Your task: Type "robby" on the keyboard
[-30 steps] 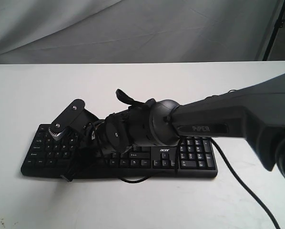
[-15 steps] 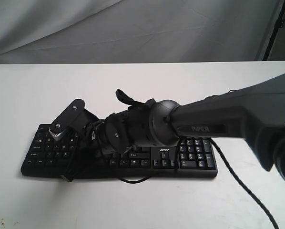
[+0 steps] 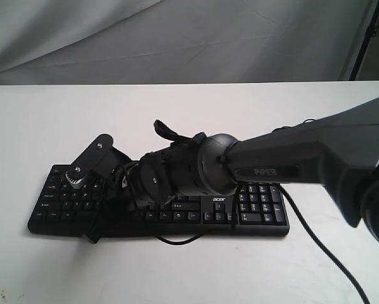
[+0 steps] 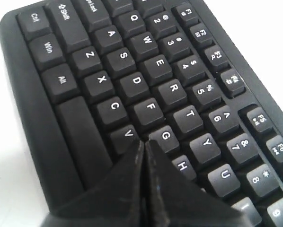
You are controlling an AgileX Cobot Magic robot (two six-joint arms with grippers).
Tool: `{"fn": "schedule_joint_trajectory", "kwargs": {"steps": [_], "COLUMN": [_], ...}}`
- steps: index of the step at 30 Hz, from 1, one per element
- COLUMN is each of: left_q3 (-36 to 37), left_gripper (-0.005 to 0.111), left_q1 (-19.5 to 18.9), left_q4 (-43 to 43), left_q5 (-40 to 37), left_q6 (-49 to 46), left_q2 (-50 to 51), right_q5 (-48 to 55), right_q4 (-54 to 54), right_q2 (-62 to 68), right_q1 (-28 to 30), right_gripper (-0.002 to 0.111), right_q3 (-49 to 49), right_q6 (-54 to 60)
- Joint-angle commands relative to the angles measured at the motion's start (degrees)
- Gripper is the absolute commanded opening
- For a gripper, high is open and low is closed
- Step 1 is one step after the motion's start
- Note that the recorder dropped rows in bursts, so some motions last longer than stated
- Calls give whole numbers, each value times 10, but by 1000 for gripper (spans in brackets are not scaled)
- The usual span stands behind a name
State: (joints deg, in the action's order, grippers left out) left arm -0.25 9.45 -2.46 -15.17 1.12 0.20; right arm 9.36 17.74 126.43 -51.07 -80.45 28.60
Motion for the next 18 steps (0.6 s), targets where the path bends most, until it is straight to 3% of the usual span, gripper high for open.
{"fn": "schedule_joint_trajectory", "kwargs": {"steps": [1, 9, 18], "left_q3": [2, 2, 2], "left_gripper": [0, 0, 0], "left_q1": [4, 4, 4], "left_q4": [-3, -3, -3], "left_q5": [4, 4, 4], "left_q6": [2, 2, 2], "left_q2": [-2, -2, -2], "right_q5": [5, -10, 47], "right_q4": [-6, -23, -40], "right_q2": [11, -25, -10], "right_q1": [1, 8, 37], "right_gripper": [0, 0, 0], "right_q3": [-3, -9, -69], "right_q6": [5, 5, 5]}}
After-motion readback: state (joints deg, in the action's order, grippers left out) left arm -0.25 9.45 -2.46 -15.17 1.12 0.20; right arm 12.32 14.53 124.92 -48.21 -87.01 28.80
